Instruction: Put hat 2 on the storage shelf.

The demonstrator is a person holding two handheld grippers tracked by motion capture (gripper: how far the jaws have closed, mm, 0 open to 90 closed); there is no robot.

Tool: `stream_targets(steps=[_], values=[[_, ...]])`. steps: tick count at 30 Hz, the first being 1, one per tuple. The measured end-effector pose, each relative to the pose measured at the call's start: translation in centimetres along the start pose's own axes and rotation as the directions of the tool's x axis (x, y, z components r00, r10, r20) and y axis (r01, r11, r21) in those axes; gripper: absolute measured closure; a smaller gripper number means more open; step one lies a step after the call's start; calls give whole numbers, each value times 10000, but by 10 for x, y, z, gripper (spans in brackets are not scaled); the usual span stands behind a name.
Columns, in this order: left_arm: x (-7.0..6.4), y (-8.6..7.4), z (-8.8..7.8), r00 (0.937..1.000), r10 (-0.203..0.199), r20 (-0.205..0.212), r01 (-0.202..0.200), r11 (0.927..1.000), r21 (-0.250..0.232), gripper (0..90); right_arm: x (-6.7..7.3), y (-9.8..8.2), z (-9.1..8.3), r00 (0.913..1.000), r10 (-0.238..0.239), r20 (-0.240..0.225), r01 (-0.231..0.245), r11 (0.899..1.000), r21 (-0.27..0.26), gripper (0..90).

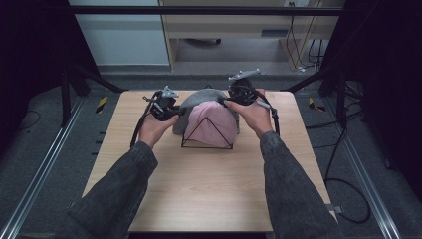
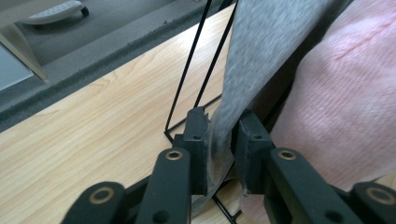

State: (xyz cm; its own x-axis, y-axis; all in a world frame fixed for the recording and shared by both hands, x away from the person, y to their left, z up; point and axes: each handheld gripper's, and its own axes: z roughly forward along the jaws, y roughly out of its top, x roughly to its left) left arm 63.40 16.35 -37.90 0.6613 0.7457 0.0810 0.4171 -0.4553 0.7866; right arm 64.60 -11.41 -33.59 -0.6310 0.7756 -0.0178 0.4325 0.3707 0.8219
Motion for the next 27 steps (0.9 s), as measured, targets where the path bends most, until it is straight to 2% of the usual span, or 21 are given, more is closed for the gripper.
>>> stream_targets(steps=[2,5,8,9,10,12,13,14,15,16,17,20,21,22,23,24,25,27], values=[[-2,1,-2,9999,96,-58,-96,9999,-33,753,1,2,-5,10000,-11,71,12,9998,-204,386],[-2,3,-7,9997,-7,-255,2,9998,-208,721,3,6,-13,9997,11,262,3,9987,-511,346],[-1,5,-13,9989,-103,-449,83,9990,-447,589,5,9,-24,9987,23,500,19,9966,-830,311],[0,7,-20,9976,-138,-685,96,9980,-618,544,5,10,-26,9985,61,545,-13,9961,-885,302],[0,7,-20,9976,-138,-685,96,9980,-618,524,5,10,-26,9985,61,545,-13,9961,-885,302],[0,12,-35,9954,-222,-935,156,9974,-705,458,7,11,-37,9974,111,714,-36,9945,-1046,273],[0,12,-35,9954,-222,-935,156,9974,-705,423,7,11,-37,9974,111,714,-36,9945,-1046,273],[-2,14,-43,9948,-301,-974,225,9966,-787,423,8,11,-41,9969,152,773,-67,9941,-1085,264],[-6,15,-55,9936,-292,-1090,196,9960,-876,360,13,9,-53,9956,139,930,-22,9921,-1254,251],[-6,15,-55,9936,-292,-1090,196,9960,-876,325,13,9,-53,9956,139,930,-22,9921,-1254,251],[-10,15,-66,9927,-106,-1200,6,9966,-825,325,15,8,-58,9945,88,1041,53,9909,-1342,247],[-17,12,-84,9910,-85,-1333,-37,9958,-911,224,23,2,-78,9911,50,1328,146,9891,-1464,206],[-21,10,-90,9932,-192,-1148,100,9968,-798,193,24,0,-84,9901,66,1404,138,9896,-1433,194],[-25,7,-96,9948,-121,-1007,58,9980,-624,122,26,-6,-96,9875,125,1574,101,9898,-1418,173],[-30,2,-102,9950,120,-995,-171,9986,-506,113,26,-8,-99,9871,148,1594,78,9901,-1402,163],[-30,2,-102,9950,120,-995,-171,9986,-506,105,26,-8,-99,9871,148,1594,78,9901,-1402,163],[-35,-4,-108,9937,395,-1053,-443,9980,-440,105,27,-11,-103,9866,146,1625,74,9910,-1337,155],[-42,-11,-115,9936,509,-1011,-543,9980,-317,83,30,-20,-114,9849,161,1723,75,9907,-1355,146]])
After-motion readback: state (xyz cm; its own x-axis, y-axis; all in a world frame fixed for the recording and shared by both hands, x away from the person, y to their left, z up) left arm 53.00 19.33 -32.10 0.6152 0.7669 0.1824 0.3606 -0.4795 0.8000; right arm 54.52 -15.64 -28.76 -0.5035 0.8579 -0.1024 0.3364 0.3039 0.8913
